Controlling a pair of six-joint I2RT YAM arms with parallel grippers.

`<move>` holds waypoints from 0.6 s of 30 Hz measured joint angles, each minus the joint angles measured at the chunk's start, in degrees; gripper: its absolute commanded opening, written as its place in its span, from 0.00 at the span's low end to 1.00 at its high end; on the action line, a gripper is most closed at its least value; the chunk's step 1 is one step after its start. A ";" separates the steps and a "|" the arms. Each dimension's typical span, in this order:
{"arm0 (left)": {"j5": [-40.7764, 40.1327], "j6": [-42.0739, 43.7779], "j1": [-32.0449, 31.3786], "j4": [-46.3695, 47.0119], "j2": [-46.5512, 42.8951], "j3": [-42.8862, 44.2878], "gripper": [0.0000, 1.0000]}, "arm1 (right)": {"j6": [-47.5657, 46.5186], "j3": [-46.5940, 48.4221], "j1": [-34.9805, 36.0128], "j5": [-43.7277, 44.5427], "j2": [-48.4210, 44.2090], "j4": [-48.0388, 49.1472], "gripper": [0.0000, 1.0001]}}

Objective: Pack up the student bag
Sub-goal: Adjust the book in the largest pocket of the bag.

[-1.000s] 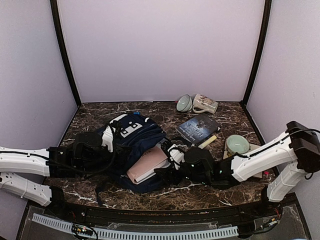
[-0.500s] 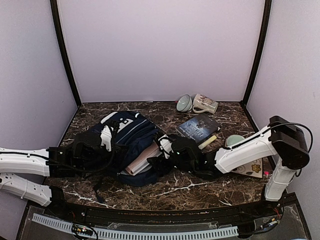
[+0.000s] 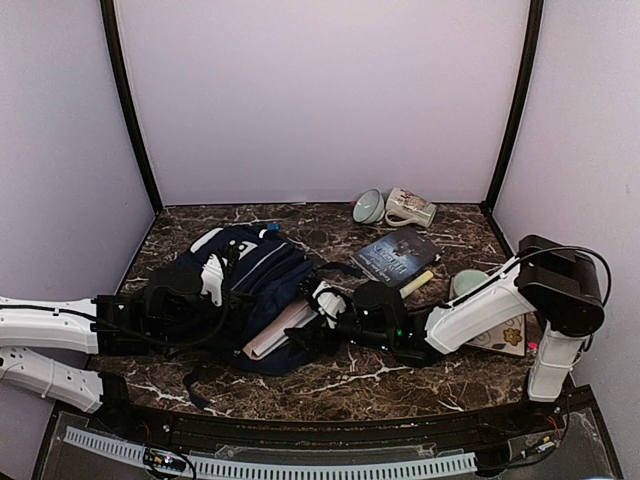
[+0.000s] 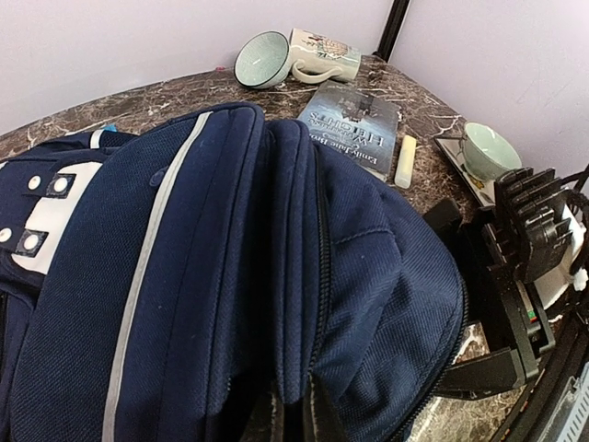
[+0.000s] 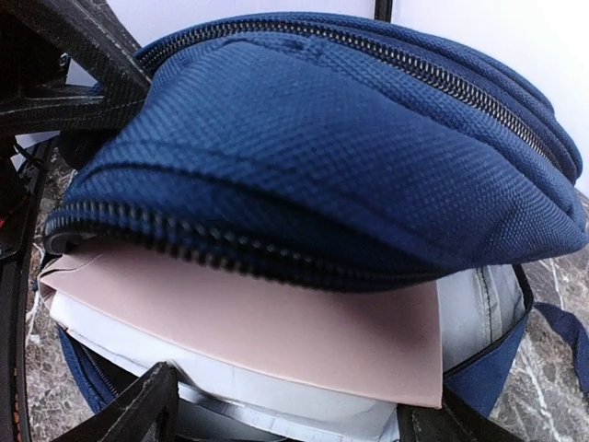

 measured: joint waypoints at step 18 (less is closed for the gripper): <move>0.24 0.59 0.31 0.07 -1.38 -0.76 0.00 | 1.51 5.31 -2.21 18.49 1.14 -4.55 0.97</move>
